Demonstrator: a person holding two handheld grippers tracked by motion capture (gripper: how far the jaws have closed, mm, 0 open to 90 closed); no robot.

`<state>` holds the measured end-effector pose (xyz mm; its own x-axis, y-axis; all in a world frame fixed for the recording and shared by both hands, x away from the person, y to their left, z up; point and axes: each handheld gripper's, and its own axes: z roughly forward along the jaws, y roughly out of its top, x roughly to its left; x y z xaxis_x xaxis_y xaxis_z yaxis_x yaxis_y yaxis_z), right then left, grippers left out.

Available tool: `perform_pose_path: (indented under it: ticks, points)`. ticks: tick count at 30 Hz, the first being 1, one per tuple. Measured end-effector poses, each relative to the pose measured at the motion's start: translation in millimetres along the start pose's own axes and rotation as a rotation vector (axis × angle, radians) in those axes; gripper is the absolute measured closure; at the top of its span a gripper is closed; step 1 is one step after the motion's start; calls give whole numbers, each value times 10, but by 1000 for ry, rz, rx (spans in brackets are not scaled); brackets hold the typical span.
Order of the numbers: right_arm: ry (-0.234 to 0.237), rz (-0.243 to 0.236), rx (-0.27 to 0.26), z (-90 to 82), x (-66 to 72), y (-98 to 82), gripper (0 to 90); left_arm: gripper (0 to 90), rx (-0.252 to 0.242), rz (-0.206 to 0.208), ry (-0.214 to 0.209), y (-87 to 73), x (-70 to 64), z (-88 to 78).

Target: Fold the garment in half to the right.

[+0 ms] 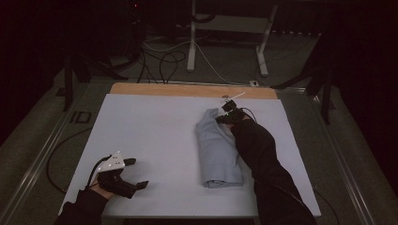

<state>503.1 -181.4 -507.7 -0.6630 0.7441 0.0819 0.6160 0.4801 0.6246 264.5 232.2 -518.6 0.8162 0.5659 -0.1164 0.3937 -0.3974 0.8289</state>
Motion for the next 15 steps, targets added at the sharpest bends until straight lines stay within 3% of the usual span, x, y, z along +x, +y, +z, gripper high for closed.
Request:
perform_pose_path:
  ticks: [7,9,15]
  points:
    - [-6,2,29,53,0,-5,831,7,-2,-1,-2,0,3,0]
    - [-9,0,28,53,7,-4,764,7,-2,2,-3,0,-1,-2]
    - [4,-9,8,-47,30,43,451,7,-7,0,-4,5,2,-10]
